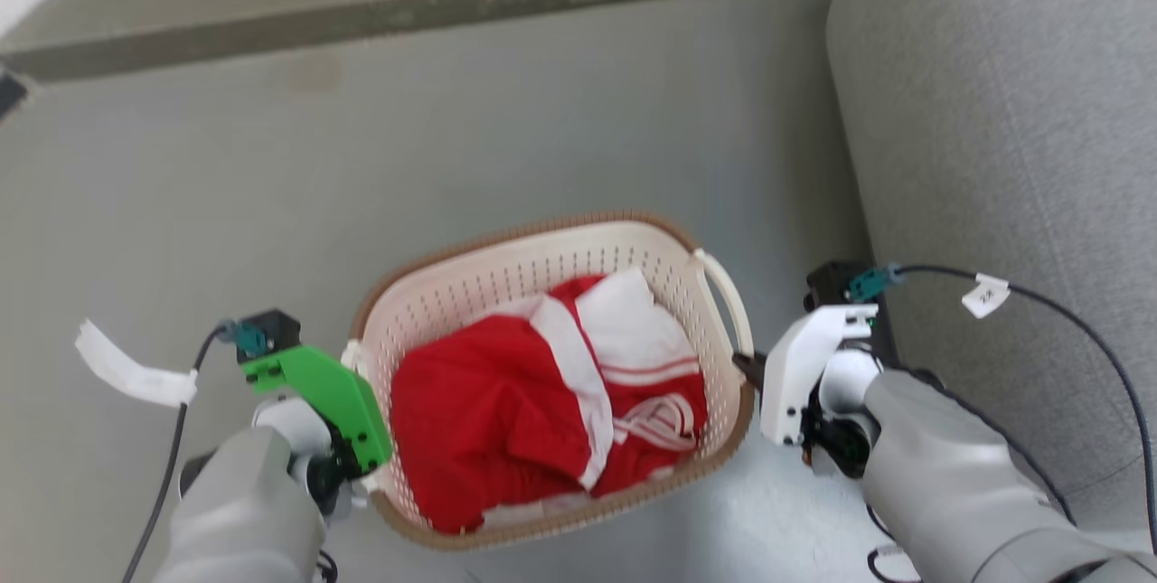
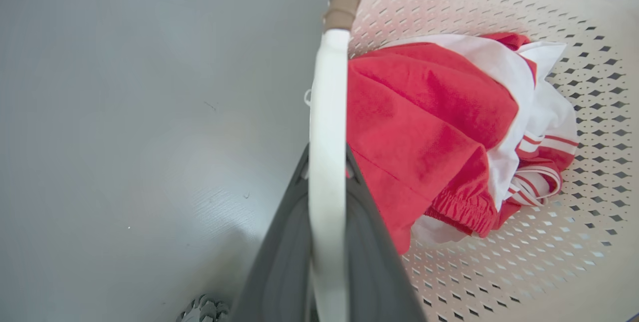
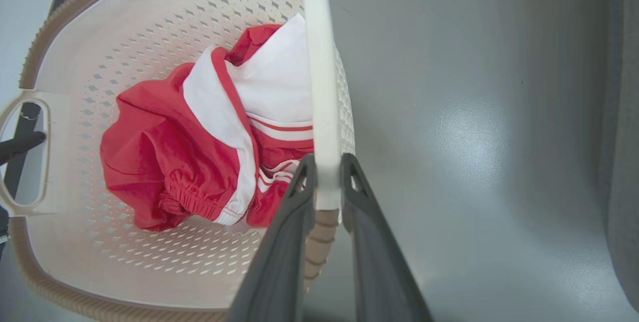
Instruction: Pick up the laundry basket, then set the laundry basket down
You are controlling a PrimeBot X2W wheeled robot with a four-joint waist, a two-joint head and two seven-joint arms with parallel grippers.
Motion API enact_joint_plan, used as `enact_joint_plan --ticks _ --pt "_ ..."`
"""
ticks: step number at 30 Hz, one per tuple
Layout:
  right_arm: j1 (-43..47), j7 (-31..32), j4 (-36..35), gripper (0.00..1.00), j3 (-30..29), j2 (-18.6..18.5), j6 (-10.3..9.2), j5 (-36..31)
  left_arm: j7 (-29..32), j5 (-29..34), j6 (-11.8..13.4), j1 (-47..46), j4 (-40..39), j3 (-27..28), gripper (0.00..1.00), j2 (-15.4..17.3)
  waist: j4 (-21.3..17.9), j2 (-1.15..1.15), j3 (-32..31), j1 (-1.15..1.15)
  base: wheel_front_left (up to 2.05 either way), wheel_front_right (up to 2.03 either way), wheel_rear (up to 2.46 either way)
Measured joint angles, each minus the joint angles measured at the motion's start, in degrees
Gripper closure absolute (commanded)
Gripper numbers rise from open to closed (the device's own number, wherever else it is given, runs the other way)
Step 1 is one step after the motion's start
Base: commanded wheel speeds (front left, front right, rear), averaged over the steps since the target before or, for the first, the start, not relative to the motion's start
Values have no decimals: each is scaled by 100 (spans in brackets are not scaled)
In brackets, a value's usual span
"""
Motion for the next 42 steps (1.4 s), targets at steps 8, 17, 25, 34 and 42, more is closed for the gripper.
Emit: enact_joint_plan --ticks 8,17,25,34,42 --pt "397 136 3 100 104 12 8 142 123 -96 0 405 7 -65 100 1 -16 0 -599 0 0 0 0" --pt "890 288 3 100 222 25 8 338 232 -247 0 870 22 -146 100 2 -62 0 -1193 0 0 0 0" --pt "1186 411 -8 100 341 30 8 409 330 -385 0 1174 43 -212 100 4 -134 0 -1676 0 0 0 0" --pt "1349 505 -16 100 391 29 8 526 376 -456 1 1337 45 -322 100 11 -213 0 -1898 0 0 0 0" --pt "1350 508 -19 100 436 24 7 602 381 -536 2 1366 10 -386 100 19 -225 0 -1946 0 0 0 0"
